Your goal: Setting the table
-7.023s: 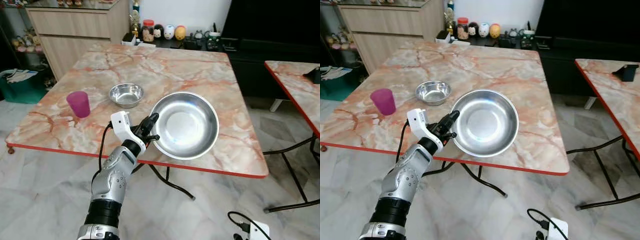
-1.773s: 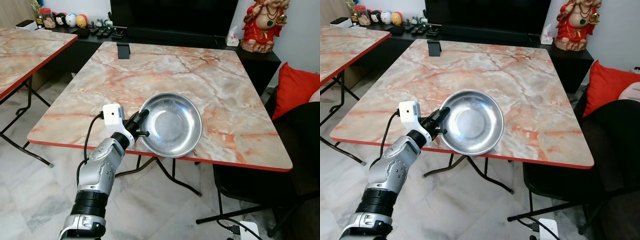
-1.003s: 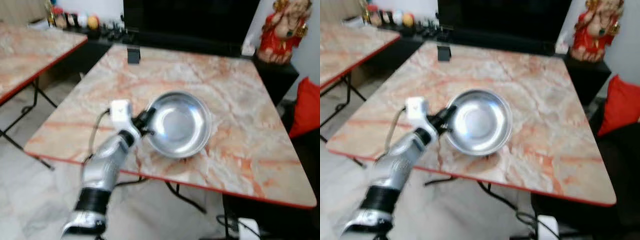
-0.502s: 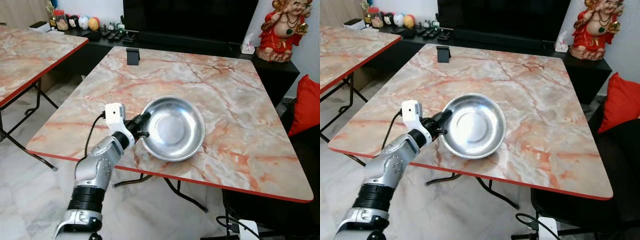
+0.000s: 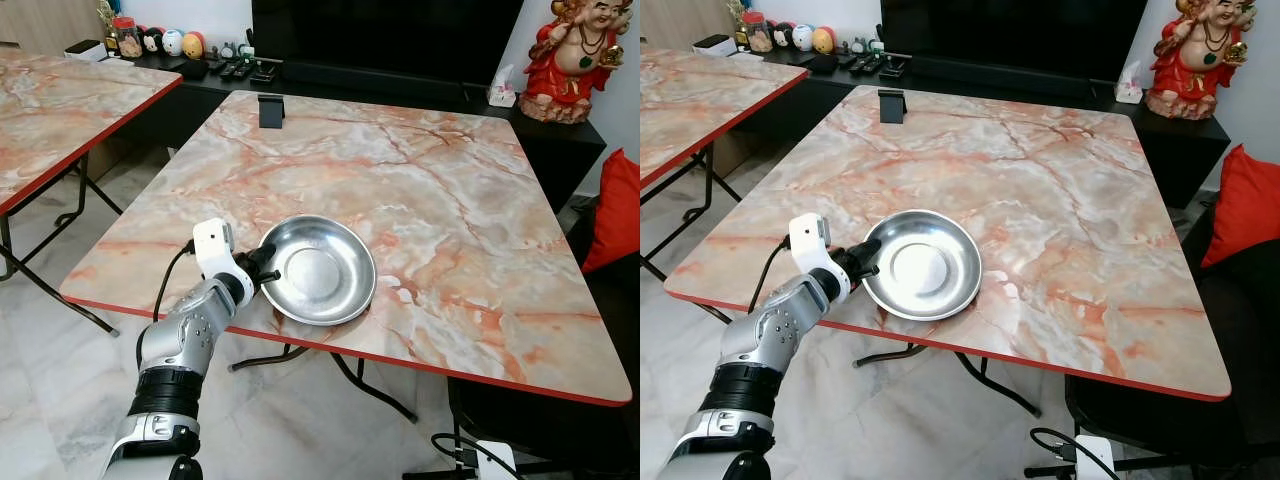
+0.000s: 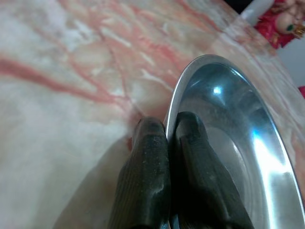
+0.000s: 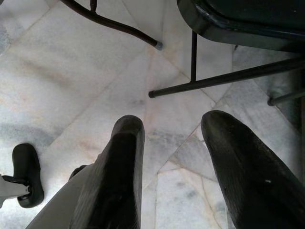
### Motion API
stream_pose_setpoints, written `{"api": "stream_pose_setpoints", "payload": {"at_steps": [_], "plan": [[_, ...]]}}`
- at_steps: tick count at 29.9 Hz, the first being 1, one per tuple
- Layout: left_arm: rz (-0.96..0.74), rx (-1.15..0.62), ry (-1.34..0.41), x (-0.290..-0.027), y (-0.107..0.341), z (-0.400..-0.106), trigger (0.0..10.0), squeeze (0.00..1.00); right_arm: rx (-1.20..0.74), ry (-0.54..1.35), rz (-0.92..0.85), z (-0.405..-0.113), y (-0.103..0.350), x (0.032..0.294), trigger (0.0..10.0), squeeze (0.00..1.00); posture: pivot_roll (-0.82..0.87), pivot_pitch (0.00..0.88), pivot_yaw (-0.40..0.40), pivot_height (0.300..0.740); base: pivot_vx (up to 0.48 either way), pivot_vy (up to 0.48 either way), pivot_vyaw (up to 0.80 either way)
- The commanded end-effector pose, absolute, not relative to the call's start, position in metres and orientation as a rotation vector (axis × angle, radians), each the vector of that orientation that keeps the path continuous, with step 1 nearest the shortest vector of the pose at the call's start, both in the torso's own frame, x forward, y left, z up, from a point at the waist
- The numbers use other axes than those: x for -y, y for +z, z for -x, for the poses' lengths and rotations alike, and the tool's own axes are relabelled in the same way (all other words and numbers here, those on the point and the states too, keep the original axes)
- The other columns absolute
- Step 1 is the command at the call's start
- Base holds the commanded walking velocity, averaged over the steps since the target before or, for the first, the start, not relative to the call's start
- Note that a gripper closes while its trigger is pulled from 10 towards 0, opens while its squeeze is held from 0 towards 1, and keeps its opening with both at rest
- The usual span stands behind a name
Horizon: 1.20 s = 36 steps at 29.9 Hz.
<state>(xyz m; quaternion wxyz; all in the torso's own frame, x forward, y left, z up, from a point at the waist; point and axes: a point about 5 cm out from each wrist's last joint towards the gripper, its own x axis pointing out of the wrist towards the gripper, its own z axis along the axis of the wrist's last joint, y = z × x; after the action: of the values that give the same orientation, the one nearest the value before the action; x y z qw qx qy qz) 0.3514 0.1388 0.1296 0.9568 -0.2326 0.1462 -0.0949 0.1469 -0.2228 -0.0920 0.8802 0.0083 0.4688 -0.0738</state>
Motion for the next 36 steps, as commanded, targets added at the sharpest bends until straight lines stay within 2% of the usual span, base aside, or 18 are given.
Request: {"api": "stream_pose_setpoints", "payload": {"at_steps": [1, 16, 36], "plan": [[0.468, -0.324, -0.175, -0.137, 0.128, -0.353, 10.0, 0.0, -0.986, -0.157, -0.015, -0.145, -0.092, 0.226, 10.0, 0.0, 0.12, 0.0, -0.065, 0.707, 0.0, 0.0, 0.0], [0.562, -0.382, -0.202, -0.118, 0.122, -0.35, 10.0, 0.0, -0.994, -0.147, -0.012, -0.144, -0.093, 0.224, 10.0, 0.0, 0.12, 0.0, -0.059, 0.707, 0.0, 0.0, 0.0], [0.534, -0.403, -0.183, -0.119, 0.12, -0.348, 10.0, 0.0, -0.999, -0.139, -0.001, -0.146, -0.092, 0.225, 10.0, 0.0, 0.12, 0.0, -0.063, 0.707, 0.0, 0.0, 0.0]]}}
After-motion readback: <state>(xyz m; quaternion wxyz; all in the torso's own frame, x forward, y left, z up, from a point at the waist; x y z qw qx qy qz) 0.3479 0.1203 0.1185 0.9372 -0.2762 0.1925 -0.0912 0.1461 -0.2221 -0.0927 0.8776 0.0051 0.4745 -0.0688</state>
